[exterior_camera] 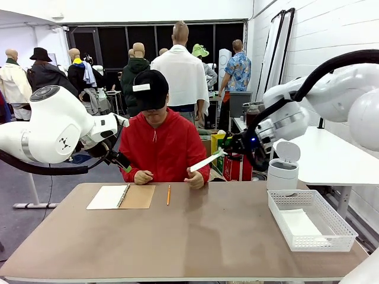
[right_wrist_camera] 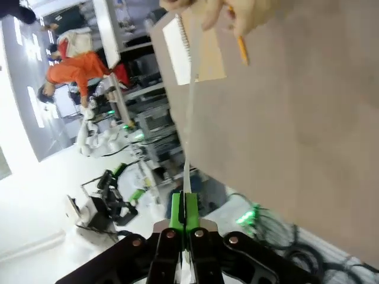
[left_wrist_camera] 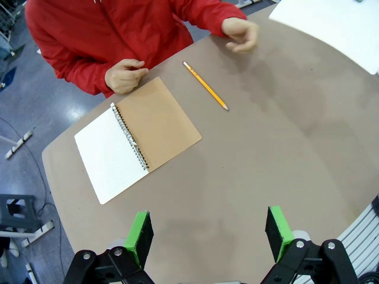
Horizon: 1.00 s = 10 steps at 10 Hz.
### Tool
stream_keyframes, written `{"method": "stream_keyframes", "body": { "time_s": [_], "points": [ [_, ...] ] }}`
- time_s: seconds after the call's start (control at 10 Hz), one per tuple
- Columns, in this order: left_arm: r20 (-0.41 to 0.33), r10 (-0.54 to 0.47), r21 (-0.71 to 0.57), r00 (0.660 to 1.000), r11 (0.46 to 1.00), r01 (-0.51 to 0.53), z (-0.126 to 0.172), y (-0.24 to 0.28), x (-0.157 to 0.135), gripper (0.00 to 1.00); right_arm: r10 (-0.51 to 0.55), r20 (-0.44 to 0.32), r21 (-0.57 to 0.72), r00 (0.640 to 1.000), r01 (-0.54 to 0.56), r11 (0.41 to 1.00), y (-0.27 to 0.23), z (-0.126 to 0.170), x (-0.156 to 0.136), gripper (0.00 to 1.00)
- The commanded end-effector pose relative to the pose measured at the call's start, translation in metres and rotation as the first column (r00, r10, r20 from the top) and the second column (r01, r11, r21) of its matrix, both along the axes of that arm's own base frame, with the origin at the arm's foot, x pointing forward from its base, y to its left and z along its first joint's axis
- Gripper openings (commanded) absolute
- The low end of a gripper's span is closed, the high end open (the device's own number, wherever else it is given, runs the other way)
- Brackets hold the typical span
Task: Sort the paper based on its condition.
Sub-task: If a person hands you a paper, place it in the Organizing basket , and if it's crumpled, put it in the Trash can.
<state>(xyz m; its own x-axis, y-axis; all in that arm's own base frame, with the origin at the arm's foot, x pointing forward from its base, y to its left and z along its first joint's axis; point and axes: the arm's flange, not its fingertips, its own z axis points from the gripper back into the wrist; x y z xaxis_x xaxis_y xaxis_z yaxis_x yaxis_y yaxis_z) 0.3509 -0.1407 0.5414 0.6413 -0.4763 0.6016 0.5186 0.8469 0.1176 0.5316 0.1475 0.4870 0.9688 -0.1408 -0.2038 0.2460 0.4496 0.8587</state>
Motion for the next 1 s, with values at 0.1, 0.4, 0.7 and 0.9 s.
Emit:
{"method": "stream_keyframes", "body": {
  "time_s": [0.1,0.4,0.7,0.9],
  "points": [
    [0.004,0.001,-0.003,1.0,1.0,-0.001,0.0,0.0,0.0,1.0,0.095,0.172,-0.211,0.98,-0.058,0.976,-0.042,0.016,-0.045,0.0],
    [0.004,0.001,-0.003,1.0,1.0,-0.001,0.0,0.0,0.0,1.0,0.135,0.192,-0.32,0.972,-0.068,0.945,-0.067,0.02,-0.074,0.0],
    [0.004,0.001,-0.003,1.0,1.0,-0.001,0.0,0.0,0.0,1.0,0.135,0.182,-0.328,0.974,-0.07,0.942,-0.07,0.024,-0.073,0.0],
    [0.004,0.001,-0.003,1.0,1.0,-0.001,0.0,0.0,0.0,1.0,0.135,0.182,-0.328,0.974,-0.07,0.942,-0.07,0.024,-0.073,0.0]
  ]
}}
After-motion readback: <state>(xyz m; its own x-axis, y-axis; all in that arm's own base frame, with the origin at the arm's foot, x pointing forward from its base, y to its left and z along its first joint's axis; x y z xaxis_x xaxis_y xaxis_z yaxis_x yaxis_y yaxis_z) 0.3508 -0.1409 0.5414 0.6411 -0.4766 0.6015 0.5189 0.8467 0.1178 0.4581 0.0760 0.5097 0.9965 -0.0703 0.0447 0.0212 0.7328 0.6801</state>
